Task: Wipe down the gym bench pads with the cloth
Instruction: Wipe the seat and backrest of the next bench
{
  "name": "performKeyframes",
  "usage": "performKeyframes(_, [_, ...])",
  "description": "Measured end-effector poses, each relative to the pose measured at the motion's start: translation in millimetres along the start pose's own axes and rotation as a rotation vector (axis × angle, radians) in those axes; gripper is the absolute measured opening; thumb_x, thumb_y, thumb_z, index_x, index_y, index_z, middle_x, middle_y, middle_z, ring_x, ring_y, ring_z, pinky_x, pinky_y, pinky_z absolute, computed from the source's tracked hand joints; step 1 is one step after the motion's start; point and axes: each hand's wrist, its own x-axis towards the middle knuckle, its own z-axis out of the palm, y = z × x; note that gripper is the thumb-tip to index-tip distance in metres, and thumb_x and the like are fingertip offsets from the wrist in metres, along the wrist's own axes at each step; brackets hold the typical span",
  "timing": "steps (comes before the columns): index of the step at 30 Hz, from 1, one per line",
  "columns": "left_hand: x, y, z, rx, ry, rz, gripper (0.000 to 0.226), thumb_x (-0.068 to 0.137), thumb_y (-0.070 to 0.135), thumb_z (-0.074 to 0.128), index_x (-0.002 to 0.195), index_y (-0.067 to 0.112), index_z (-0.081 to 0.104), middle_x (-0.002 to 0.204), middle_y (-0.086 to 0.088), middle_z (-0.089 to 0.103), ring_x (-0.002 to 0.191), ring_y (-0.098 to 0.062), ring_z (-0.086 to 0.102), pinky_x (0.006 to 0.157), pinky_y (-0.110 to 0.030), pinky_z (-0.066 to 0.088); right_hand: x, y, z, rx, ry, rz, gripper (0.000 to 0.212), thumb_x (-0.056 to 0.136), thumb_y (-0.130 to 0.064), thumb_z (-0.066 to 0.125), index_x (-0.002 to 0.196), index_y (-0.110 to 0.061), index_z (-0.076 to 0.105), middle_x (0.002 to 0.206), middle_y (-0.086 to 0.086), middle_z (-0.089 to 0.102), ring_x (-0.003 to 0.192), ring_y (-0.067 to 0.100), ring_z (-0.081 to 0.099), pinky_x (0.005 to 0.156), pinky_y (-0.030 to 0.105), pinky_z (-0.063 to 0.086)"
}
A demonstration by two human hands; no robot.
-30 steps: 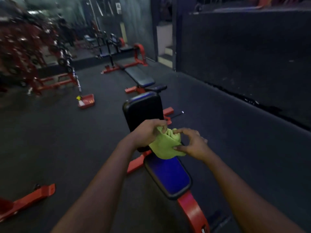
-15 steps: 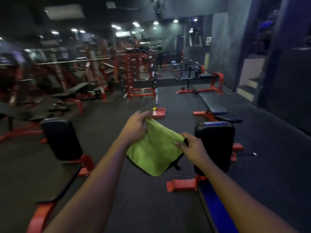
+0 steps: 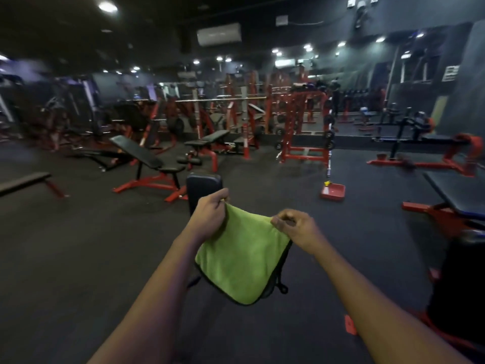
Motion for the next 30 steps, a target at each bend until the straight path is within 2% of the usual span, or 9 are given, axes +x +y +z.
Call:
performKeyframes(2, [-1.5,-26.1,-24.6,0.001,-0.018,0.016,0.019,0.087,-0.003,0.037,0.081,0.014,0.045,0.069,0.000,0.047,0.064,-0.005,0.044,0.061,-0.022,0.035,19.0,-12.8,41.5,0.127,-0.179,0.059,0.054,0.074,-0.046,0.085,0.120,-0.028,0.063,0.106,-0.011,0.075,0.097,0.007,0.071,0.084,0.032,0.058])
performKeyframes(5, [0.0,-62.7,-54.0,0.013,0.002,0.003,0.020,0.091,-0.001,0.037,0.095,0.015,0.048,0.080,-0.007,0.058,0.073,-0.015,0.053,0.069,-0.031,0.042,46.9,-28.1,100.2,0.074,-0.390,0.068,0.088,0.063,-0.045,0.095,0.139,-0.038,0.051,0.118,-0.001,0.070,0.107,0.016,0.070,0.091,0.037,0.059])
performKeyframes(11, [14.8,-143.8,-88.2,-0.027,0.027,-0.140,0.017,0.103,0.037,0.044,0.117,0.028,0.038,0.098,0.005,0.058,0.088,-0.014,0.058,0.070,-0.032,0.041,110.3,-26.4,180.2,0.078,-0.487,0.010,0.011,0.095,-0.026,0.072,0.096,-0.015,0.073,0.095,0.003,0.077,0.089,0.016,0.073,0.086,0.043,0.056])
performKeyframes(14, [32.7,-194.2,-90.0,0.073,-0.074,-0.218,0.047,0.091,0.048,0.064,0.124,0.025,0.042,0.102,0.003,0.058,0.088,-0.012,0.057,0.074,-0.031,0.042,156.0,-11.0,211.3,0.076,-0.532,0.088,0.022,0.096,-0.026,0.066,0.075,-0.023,0.067,0.076,0.000,0.070,0.073,0.014,0.066,0.071,0.037,0.049])
performKeyframes(16, [49.5,-229.9,-84.3,0.123,-0.116,-0.215,0.041,0.086,0.042,0.072,0.116,0.023,0.051,0.096,0.004,0.062,0.082,-0.007,0.057,0.072,-0.029,0.043,193.9,4.8,231.8,0.080,-0.598,0.126,0.020,0.088,-0.026,0.070,0.070,-0.025,0.063,0.072,-0.004,0.065,0.069,0.015,0.062,0.068,0.037,0.045])
performKeyframes(18, [62.7,-254.1,-79.3,0.128,-0.130,-0.221,0.029,0.085,0.037,0.075,0.105,0.022,0.060,0.095,0.005,0.066,0.086,-0.006,0.060,0.073,-0.028,0.047,220.3,16.0,246.8,0.021,-0.674,0.105,0.017,0.077,-0.038,0.074,0.082,-0.024,0.065,0.086,-0.001,0.069,0.079,0.017,0.067,0.071,0.041,0.050])
performKeyframes(22, [99.5,-307.5,-55.0,0.136,-0.088,-0.307,0.016,0.084,0.030,0.076,0.090,0.019,0.065,0.085,0.008,0.067,0.083,-0.008,0.063,0.069,-0.020,0.045,275.0,52.4,296.4,-0.062,-0.829,0.083,0.060,0.069,-0.048,0.087,0.121,-0.031,0.063,0.116,-0.009,0.071,0.107,0.008,0.068,0.093,0.033,0.056])
performKeyframes(25, [116.8,-348.5,-26.6,0.148,-0.053,-0.387,0.006,0.091,0.015,0.068,0.089,0.014,0.062,0.083,0.007,0.067,0.084,-0.013,0.064,0.068,-0.013,0.040,301.5,90.3,340.2,-0.191,-0.778,0.051,0.037,0.077,-0.032,0.077,0.112,-0.028,0.068,0.103,-0.005,0.075,0.099,0.015,0.070,0.089,0.037,0.055])
performKeyframes(30, [107.5,-428.8,16.9,0.086,0.044,-0.593,0.009,0.096,0.013,0.057,0.103,0.008,0.061,0.102,-0.004,0.071,0.096,-0.018,0.065,0.080,-0.028,0.047,319.7,163.7,392.6,-0.232,-0.725,0.200,0.027,0.081,-0.008,0.066,0.102,-0.020,0.074,0.098,0.003,0.077,0.101,0.024,0.070,0.080,0.032,0.049])
